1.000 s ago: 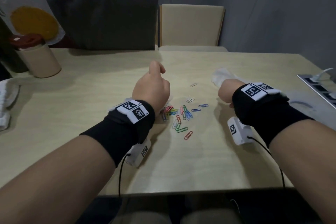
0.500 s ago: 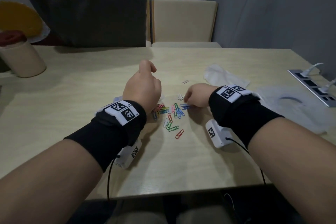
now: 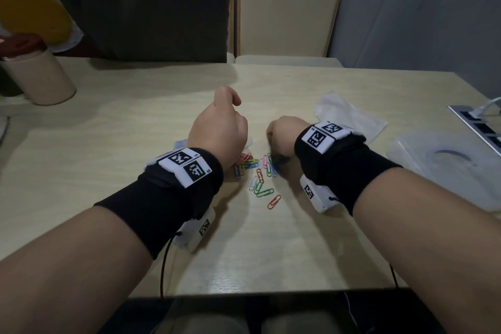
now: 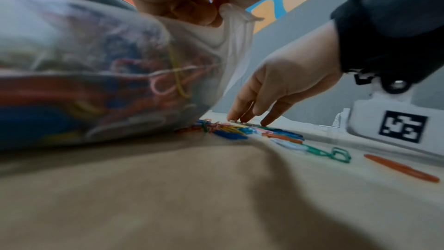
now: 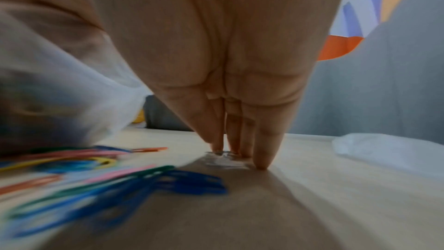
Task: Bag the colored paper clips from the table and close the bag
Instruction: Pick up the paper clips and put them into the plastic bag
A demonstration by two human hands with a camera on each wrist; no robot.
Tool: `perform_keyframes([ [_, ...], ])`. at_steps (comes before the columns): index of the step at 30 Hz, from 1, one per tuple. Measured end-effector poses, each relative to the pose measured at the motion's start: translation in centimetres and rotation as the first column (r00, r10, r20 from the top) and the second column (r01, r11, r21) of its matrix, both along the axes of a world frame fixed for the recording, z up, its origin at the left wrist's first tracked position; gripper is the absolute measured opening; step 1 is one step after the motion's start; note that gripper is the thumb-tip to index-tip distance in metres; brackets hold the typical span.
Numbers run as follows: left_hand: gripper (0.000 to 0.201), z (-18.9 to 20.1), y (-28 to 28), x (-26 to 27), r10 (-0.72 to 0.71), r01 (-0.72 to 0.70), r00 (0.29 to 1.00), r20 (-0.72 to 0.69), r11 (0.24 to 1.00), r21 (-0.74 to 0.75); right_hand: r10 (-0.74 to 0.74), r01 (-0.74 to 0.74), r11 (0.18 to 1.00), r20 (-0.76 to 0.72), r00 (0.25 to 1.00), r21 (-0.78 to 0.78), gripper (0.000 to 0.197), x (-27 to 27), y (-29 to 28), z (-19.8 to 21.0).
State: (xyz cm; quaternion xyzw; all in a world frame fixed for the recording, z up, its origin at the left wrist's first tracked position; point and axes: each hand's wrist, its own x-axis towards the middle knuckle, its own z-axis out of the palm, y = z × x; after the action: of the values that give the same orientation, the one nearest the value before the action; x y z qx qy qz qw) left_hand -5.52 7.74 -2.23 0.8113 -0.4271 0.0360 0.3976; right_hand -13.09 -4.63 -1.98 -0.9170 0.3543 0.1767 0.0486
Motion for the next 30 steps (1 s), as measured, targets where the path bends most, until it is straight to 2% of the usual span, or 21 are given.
perform_keyframes([
  [6,0.022,0.4,0.4,1.0,0.023,-0.023,1.0,-0.006,1.0,0.017,0.105,-0.105,0.994,-0.012,0.994,-0.041,0.035,-1.6,3.3,-0.8],
  [8,0.023,0.7,0.7,1.5,0.043,-0.043,0.999,-0.008,0.999,0.011,0.13,-0.129,0.991,0.015,0.991,-0.027,0.035,-1.5,3.5,-0.6],
  [11,0.024,1.2,1.4,2.0,0.043,-0.044,0.999,0.025,0.998,0.034,0.128,-0.13,0.991,0.138,0.982,0.007,0.039,-0.8,3.8,-0.2],
  [15,0.024,1.8,2.6,2.8,-0.004,-0.003,0.994,0.108,0.998,0.065,0.237,-0.245,0.964,0.086,0.968,0.106,0.058,-0.3,5.1,-0.7],
  [19,0.022,1.6,3.3,3.0,-0.034,0.023,0.989,0.142,0.997,0.072,0.3,-0.305,0.948,0.073,0.951,0.089,0.05,-1.1,5.3,-0.2],
  [24,0.021,0.9,2.6,2.0,-0.019,0.017,0.997,0.07,1.0,0.025,0.337,-0.338,0.938,0.032,0.941,0.074,0.046,-3.1,4.7,0.7],
  [27,0.02,0.7,2.3,1.3,-0.038,0.037,0.997,0.072,0.999,0.013,0.299,-0.308,0.948,0.098,0.949,0.082,0.045,-3.6,4.8,0.2],
  [30,0.021,0.8,2.4,1.5,-0.027,0.027,0.997,0.076,1.0,0.006,0.355,-0.376,0.921,0.18,0.917,0.099,0.05,-3.3,5.8,-0.5],
])
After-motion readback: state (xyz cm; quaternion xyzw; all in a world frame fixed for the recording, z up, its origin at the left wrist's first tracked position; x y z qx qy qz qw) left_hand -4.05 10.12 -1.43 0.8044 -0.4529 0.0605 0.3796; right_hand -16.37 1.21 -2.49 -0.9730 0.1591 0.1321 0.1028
